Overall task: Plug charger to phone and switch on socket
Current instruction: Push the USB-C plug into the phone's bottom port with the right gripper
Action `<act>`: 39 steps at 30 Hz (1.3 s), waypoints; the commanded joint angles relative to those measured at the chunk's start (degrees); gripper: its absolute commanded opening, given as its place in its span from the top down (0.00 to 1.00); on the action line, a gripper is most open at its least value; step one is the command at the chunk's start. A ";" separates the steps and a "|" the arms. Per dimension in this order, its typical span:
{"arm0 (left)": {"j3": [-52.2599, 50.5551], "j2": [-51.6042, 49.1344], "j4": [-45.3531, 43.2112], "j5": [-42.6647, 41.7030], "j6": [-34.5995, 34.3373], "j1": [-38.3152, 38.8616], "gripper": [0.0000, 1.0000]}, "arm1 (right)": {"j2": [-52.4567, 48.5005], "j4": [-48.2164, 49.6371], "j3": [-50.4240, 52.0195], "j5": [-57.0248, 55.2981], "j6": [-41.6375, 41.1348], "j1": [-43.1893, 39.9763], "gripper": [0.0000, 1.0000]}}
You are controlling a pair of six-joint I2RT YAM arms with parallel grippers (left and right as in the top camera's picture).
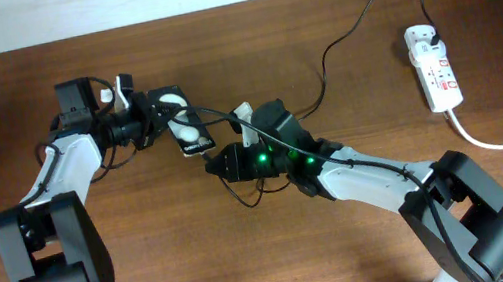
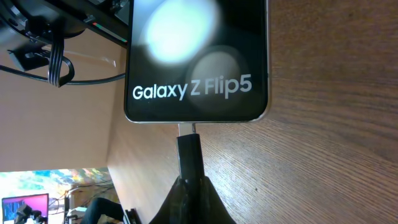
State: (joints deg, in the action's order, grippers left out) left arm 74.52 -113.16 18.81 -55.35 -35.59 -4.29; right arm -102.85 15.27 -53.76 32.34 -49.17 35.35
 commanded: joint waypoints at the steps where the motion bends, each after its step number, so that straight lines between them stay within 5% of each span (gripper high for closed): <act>1: 0.20 -0.04 1.60 -8.94 0.33 1.16 1.00 | 0.79 0.63 -0.42 -9.07 -0.74 -1.20 0.96; 7: 0.20 -0.04 1.86 -15.82 -4.50 1.16 1.00 | 0.79 7.02 -0.42 -8.61 -0.68 -1.27 0.96; 29: 0.20 -0.04 2.69 -15.37 -4.46 1.16 1.00 | 0.79 14.91 -0.44 -16.50 -5.77 -1.36 0.96; 35: 0.20 -0.04 2.97 -14.93 13.97 1.16 1.00 | 0.79 13.11 -0.44 -16.33 -2.23 -1.36 0.96; 39: 0.20 -0.04 4.46 -14.82 15.96 1.16 1.00 | 0.79 10.08 -0.44 -16.52 -2.08 -1.36 0.96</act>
State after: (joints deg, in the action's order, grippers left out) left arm 76.40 -113.16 20.32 -59.99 -24.73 -4.86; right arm -102.80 23.53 -51.83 29.12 -52.21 36.86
